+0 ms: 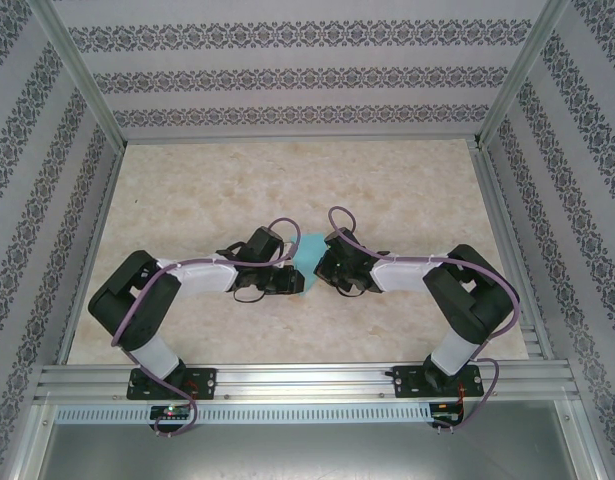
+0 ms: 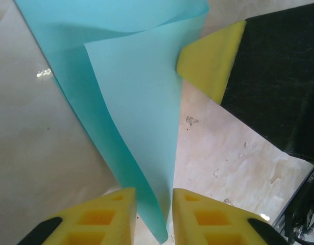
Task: Fold a paper plane with a square sheet of paper (pick it up from the middle)
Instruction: Third fold the triangle at the center of the table.
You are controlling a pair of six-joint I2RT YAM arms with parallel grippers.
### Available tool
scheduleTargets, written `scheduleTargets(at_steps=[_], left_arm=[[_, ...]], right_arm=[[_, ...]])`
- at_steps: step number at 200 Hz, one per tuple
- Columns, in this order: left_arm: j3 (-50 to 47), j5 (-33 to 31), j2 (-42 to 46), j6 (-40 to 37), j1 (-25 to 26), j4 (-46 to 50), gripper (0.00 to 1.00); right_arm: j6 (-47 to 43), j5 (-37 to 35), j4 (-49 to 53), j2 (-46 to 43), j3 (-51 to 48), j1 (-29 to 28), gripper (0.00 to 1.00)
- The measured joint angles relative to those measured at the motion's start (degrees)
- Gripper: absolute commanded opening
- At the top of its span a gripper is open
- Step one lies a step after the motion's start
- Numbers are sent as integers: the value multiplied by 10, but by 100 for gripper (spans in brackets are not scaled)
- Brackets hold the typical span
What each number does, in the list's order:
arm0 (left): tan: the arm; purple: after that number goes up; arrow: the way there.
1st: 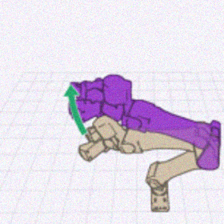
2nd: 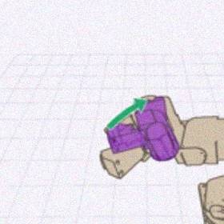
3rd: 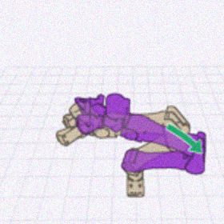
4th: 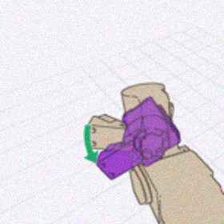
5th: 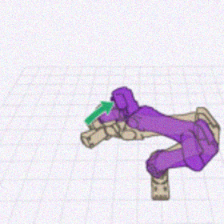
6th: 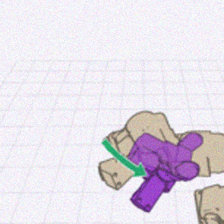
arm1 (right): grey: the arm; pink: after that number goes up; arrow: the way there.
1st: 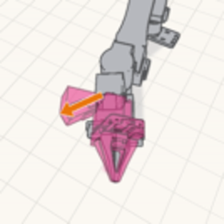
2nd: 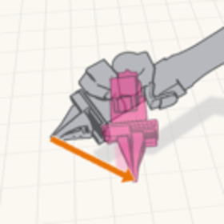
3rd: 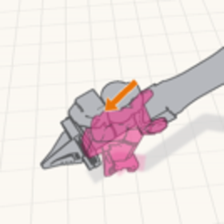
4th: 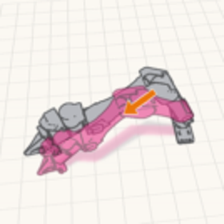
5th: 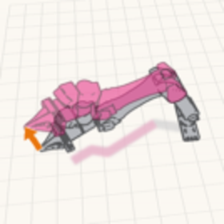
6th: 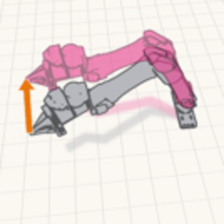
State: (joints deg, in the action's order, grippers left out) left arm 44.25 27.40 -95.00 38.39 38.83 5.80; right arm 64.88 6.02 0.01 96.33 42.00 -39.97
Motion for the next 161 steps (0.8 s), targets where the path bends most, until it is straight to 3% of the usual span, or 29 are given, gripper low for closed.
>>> scheduleTargets(at_steps=[47, 161], left_arm=[[1, -7, -11, 7, 0, -2, 12], [6, -24, -25, 7, 0, 7, 13]], right_arm=[[0, 0, 0, 3, 3, 0, 0], [0, 0, 0, 9, 8, 0, 0]])
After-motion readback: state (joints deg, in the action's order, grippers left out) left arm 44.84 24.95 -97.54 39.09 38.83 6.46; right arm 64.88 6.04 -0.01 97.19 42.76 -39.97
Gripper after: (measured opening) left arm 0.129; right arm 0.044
